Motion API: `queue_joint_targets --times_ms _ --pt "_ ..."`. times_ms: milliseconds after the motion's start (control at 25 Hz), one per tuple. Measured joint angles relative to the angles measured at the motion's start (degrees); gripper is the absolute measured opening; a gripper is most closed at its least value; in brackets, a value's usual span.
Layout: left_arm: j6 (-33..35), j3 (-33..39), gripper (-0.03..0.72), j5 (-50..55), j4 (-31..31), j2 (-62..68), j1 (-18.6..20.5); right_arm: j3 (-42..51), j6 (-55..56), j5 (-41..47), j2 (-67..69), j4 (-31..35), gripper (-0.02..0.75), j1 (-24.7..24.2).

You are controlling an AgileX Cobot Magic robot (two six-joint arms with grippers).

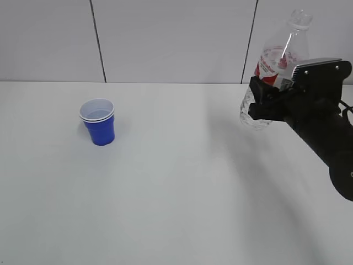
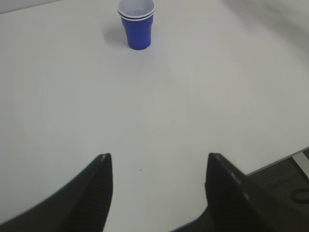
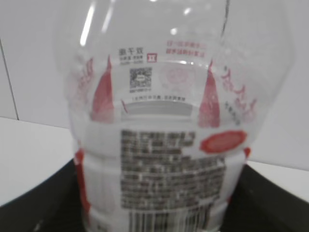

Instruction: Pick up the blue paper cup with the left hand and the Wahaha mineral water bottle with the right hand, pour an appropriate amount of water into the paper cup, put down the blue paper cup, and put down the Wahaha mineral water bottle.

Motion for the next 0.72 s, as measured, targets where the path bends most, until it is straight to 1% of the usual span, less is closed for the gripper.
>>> queue_joint_targets --times_ms 280,480,560,720 --pt "0.00 0.00 0.459 0.00 -0.13 0.00 0.00 -8.58 0.03 0.12 6.81 -0.26 0.485 0.00" --pt "0.00 0.00 0.459 0.00 -0.13 0.00 0.00 -15.21 0.13 6.38 11.66 -0.38 0.484 0.00" --pt "0.00 0.00 0.459 0.00 -0.13 0.00 0.00 -16.46 0.13 8.80 12.80 -0.49 0.485 0.00" --pt "0.00 0.00 0.459 -0.05 -0.13 0.00 0.00 -17.20 0.13 10.18 14.18 -0.49 0.485 0.00"
